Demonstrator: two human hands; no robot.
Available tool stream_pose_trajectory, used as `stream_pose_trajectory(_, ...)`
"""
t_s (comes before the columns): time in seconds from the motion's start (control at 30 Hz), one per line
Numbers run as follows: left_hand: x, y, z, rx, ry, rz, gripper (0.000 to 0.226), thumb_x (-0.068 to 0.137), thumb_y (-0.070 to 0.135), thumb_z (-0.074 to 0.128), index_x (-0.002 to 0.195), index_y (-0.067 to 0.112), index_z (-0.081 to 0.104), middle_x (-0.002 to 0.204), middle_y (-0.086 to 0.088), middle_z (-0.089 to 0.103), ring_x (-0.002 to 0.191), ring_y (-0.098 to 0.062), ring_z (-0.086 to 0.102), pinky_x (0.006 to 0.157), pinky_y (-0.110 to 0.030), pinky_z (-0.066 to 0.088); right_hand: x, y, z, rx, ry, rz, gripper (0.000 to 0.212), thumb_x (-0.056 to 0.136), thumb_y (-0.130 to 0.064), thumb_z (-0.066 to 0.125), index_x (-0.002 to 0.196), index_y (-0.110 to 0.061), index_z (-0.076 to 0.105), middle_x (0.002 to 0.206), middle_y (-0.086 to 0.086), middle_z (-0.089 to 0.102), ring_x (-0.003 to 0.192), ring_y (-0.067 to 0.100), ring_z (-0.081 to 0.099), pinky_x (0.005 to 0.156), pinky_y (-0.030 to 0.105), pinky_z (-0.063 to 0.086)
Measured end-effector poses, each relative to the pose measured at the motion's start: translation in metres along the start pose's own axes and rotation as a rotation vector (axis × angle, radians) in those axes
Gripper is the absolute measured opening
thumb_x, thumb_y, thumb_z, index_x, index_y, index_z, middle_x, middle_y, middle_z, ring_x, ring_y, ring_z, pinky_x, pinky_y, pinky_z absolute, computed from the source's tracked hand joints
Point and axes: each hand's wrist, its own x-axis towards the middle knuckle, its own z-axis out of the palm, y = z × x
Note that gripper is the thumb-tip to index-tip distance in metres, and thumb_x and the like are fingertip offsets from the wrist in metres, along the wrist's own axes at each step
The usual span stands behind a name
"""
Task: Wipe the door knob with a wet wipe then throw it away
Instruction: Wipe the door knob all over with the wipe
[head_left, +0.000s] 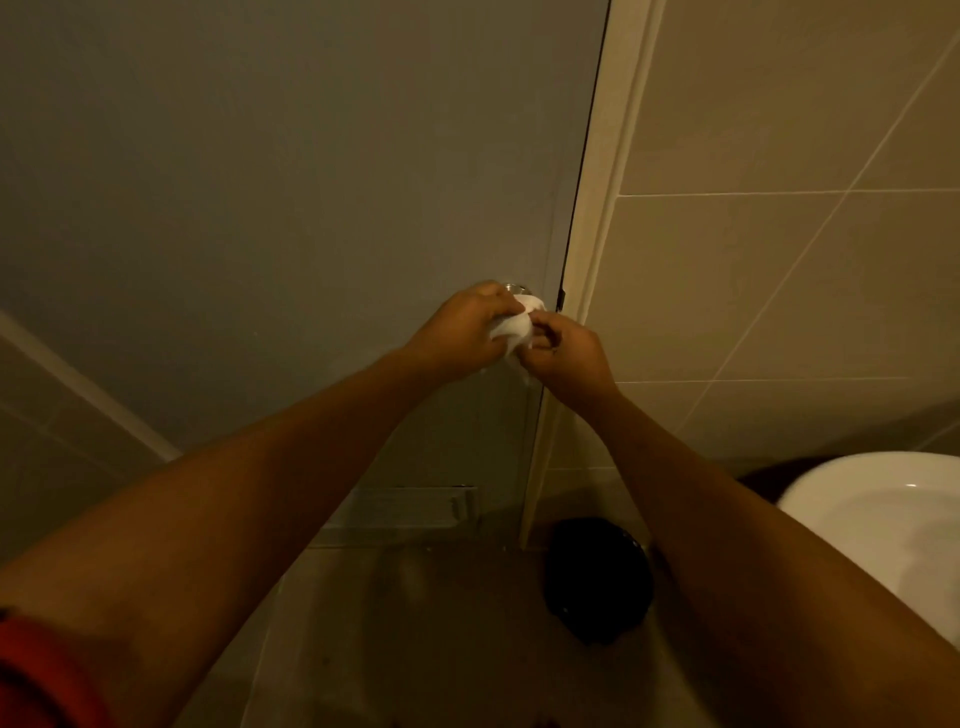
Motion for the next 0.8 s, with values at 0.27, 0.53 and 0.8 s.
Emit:
stream_pose_trajectory(0.27, -0.005, 0.0, -0.002, -0.137, 0.057, -0.159, 0.047, 0.076, 0.019, 0.077, 0.121, 0.009, 0.066, 0.113, -0.013, 0.066, 0.101, -0.024, 0.064, 0.084, -0.024, 0.049, 0.002, 0.0, 0.007, -0.054, 0.069, -0.059, 0.033, 0.086, -0.013, 0.067, 0.119, -0.009, 0.066, 0.102, 0.006, 0.067, 0.088, 0.014, 0.059, 0.08, 0.024, 0.048)
stream_pose_trajectory(0.53, -0.02, -0.001, 0.022, -0.659, 0.126, -0.461, 0.046, 0.084, 0.009, 0.071, 0.127, 0.003, 0.055, 0.121, -0.02, 0.066, 0.11, -0.032, 0.065, 0.089, -0.036, 0.056, 0.008, -0.002, 0.007, -0.106, 0.064, -0.132, 0.042, 0.081, -0.013, 0.073, 0.121, -0.005, 0.063, 0.115, 0.014, 0.066, 0.101, 0.022, 0.063, 0.087, 0.018, 0.046)
stream_pose_trajectory(0.8, -0.001, 0.004, -0.004, -0.132, 0.011, -0.172, 0.056, 0.076, 0.022, 0.078, 0.128, 0.012, 0.06, 0.119, -0.011, 0.061, 0.105, -0.021, 0.06, 0.087, -0.024, 0.048, -0.005, 0.006, 0.025, 0.653, 0.05, 0.326, 0.041, 0.079, -0.008, 0.075, 0.118, -0.016, 0.062, 0.116, 0.011, 0.07, 0.105, 0.024, 0.068, 0.089, 0.037, 0.058)
